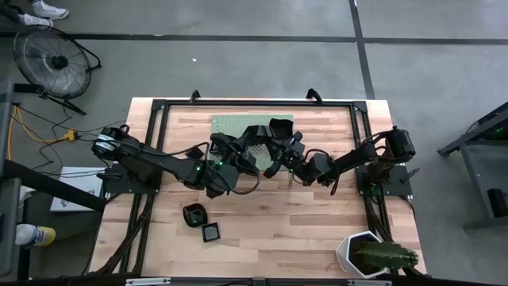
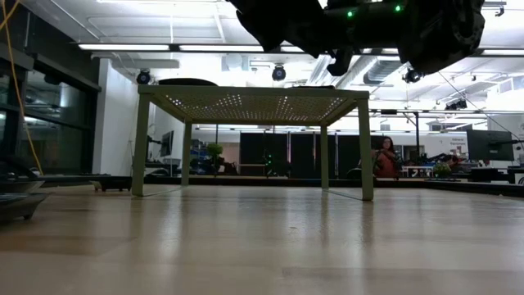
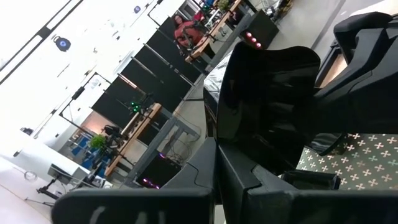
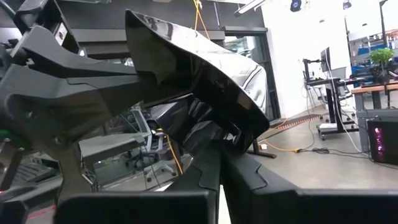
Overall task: Pick & Place Mini shaped plates
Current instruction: Stack the distorted square plate on top of the other distorted square plates on the shelf
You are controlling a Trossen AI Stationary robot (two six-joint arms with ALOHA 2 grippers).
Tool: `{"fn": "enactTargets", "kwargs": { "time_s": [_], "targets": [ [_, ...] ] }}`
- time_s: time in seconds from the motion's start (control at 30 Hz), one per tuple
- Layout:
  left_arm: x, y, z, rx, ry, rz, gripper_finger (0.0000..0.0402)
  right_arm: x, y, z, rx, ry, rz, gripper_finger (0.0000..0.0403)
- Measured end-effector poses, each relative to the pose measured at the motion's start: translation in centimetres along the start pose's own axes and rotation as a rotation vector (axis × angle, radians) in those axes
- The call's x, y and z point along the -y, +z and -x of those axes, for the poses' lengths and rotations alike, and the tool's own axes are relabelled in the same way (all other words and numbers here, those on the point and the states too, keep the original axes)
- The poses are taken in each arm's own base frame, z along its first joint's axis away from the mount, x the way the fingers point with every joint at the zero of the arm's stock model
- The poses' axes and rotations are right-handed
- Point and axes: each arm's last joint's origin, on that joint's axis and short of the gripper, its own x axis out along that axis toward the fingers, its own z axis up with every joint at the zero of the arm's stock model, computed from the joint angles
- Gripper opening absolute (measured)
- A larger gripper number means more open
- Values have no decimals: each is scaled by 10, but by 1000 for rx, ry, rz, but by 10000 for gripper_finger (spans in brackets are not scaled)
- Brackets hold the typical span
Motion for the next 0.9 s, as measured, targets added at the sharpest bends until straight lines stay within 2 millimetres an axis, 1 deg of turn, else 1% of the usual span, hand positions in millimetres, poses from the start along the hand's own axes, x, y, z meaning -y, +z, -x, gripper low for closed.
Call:
{"fn": "enactTargets", "kwargs": {
  "time_s": [0.33, 0.6, 0.9],
  "targets": [
    [0, 0, 0, 2, -3, 0, 0, 0, 0, 0, -1, -1, 40, 1],
    [1, 1, 0, 32, -51, -1, 0, 0, 0, 0, -3, 0, 82, 1],
    [1, 1, 0, 21, -34, -18, 0, 0, -3, 0, -23, 2, 99, 0]
  ]
}}
